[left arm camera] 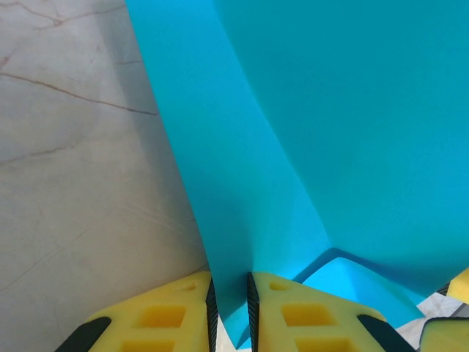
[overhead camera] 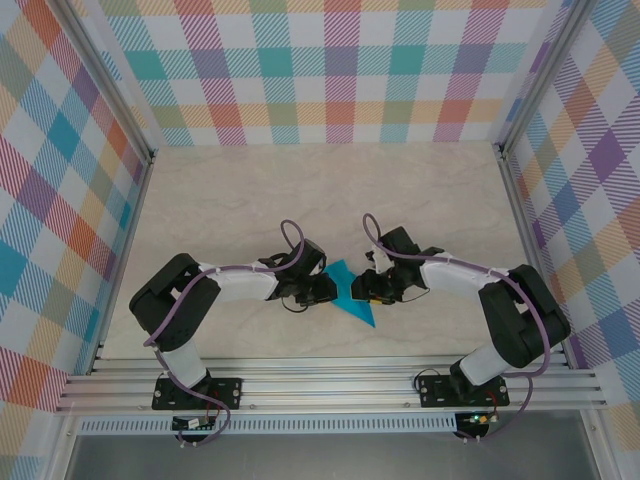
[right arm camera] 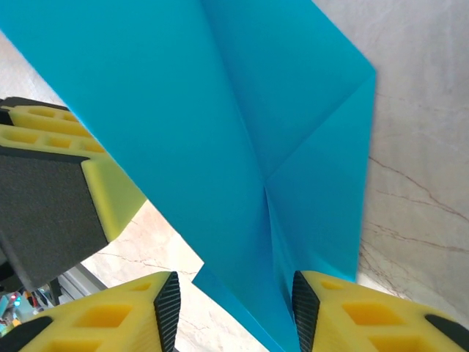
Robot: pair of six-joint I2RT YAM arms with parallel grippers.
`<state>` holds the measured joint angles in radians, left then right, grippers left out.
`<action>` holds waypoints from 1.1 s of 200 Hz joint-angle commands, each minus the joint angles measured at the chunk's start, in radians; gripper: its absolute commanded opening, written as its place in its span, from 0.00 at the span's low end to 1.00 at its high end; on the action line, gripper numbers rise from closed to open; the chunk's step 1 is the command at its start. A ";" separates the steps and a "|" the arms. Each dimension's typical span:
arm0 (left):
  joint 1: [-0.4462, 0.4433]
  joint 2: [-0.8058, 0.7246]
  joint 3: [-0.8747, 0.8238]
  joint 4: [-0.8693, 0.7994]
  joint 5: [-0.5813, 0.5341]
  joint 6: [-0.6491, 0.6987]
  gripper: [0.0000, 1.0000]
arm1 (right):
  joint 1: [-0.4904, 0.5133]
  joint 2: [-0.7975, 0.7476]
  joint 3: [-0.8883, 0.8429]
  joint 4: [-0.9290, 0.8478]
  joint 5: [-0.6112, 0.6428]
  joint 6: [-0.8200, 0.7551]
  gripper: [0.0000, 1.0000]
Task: Fold a paper plane with a square sheet of paper (pick it up from the middle)
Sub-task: Pick up the paper plane from the center of the table.
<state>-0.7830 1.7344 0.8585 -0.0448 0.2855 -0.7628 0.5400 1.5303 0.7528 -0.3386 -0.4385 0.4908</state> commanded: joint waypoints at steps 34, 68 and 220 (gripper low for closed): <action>-0.008 -0.012 -0.015 0.024 0.000 0.011 0.20 | 0.047 0.054 0.063 -0.062 0.088 -0.045 0.46; -0.007 -0.015 -0.016 0.022 -0.003 0.011 0.20 | 0.076 0.081 0.094 -0.105 0.173 -0.052 0.39; -0.006 -0.141 -0.060 0.014 -0.076 0.002 0.25 | 0.201 0.113 0.201 -0.269 0.440 -0.054 0.12</action>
<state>-0.7830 1.6676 0.8257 -0.0238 0.2649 -0.7631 0.7235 1.6524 0.9161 -0.5362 -0.0696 0.4320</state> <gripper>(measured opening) 0.245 0.130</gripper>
